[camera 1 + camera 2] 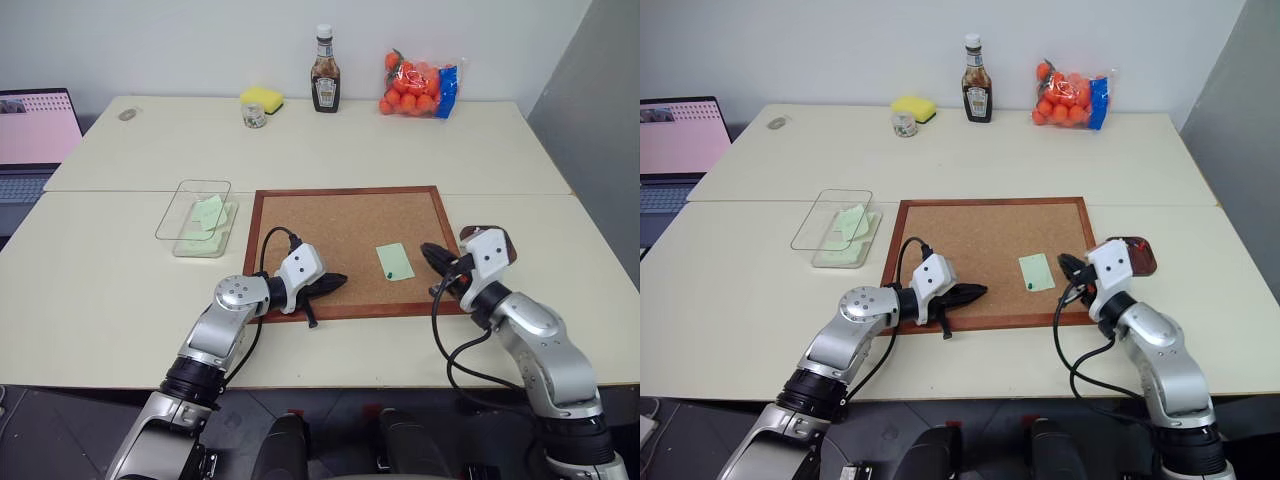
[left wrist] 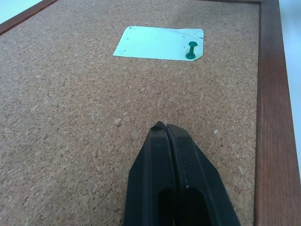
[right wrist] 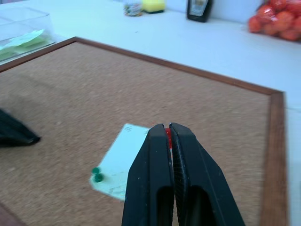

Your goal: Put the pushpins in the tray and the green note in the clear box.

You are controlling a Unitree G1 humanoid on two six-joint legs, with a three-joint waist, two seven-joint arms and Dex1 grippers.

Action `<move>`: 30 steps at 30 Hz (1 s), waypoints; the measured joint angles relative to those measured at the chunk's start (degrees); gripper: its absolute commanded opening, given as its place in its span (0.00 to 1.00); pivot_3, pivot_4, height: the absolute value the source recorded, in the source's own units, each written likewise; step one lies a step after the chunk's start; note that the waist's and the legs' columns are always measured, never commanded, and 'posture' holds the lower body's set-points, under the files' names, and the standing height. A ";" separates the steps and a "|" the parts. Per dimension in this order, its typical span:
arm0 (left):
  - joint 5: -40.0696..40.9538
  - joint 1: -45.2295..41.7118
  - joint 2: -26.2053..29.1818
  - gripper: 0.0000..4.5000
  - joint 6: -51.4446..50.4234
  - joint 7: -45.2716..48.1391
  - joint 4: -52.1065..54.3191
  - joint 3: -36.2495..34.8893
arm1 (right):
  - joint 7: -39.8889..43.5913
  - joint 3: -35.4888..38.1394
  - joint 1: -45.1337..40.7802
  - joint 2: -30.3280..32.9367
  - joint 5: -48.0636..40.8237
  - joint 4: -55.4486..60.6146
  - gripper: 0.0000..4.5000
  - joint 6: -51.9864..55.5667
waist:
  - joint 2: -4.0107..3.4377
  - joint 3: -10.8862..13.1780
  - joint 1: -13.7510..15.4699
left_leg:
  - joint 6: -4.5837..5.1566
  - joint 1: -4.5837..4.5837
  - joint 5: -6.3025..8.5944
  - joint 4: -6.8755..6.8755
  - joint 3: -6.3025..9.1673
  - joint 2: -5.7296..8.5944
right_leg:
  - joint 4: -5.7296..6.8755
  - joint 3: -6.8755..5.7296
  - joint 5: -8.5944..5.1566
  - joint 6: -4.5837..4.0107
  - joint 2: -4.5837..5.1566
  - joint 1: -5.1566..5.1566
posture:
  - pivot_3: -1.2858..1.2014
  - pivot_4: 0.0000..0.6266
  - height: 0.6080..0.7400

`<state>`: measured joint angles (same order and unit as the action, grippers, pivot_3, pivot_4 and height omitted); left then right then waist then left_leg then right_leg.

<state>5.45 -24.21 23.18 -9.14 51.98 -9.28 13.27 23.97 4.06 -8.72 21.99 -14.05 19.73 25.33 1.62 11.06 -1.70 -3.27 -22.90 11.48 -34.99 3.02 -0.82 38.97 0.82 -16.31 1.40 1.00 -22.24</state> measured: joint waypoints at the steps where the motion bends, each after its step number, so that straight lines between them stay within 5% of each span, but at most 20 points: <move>1: -0.02 -0.01 0.01 0.00 0.08 0.01 -0.07 0.00 | -0.75 0.84 -0.60 0.64 0.39 -0.78 0.01 0.11 | 0.00 0.00 -0.01 | 0.00 0.01 0.00 0.00 -0.01 0.00 | 0.00 0.01 0.00 0.00 0.00 0.00 | 0.52 0.24 1.00; 16: -0.32 -0.03 -0.31 0.00 1.07 -0.08 -0.50 0.04 | -8.11 7.86 -11.04 5.46 4.98 -22.53 0.01 3.47 | -0.03 -0.02 0.02 | 0.01 0.00 -0.01 0.01 -0.07 0.03 | 0.02 0.04 0.01 -0.01 0.02 0.00 | 0.52 0.24 1.00; 30: -0.41 0.00 -0.31 0.00 0.98 -0.14 -0.42 0.03 | -8.18 7.91 -11.54 5.37 4.79 -24.04 0.62 4.18 | -0.04 -0.02 0.01 | 0.02 0.00 -0.01 0.00 -0.07 0.03 | 0.02 0.04 0.01 0.00 0.01 0.00 | 0.52 0.24 1.00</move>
<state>5.04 -24.22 22.87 -8.15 51.83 -9.70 13.30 15.80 11.97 -20.26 27.36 -9.25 -4.31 29.51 1.58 11.04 -1.69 -3.25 -22.90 11.47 -34.99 2.95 -0.79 38.99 0.86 -16.30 1.40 1.02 -22.24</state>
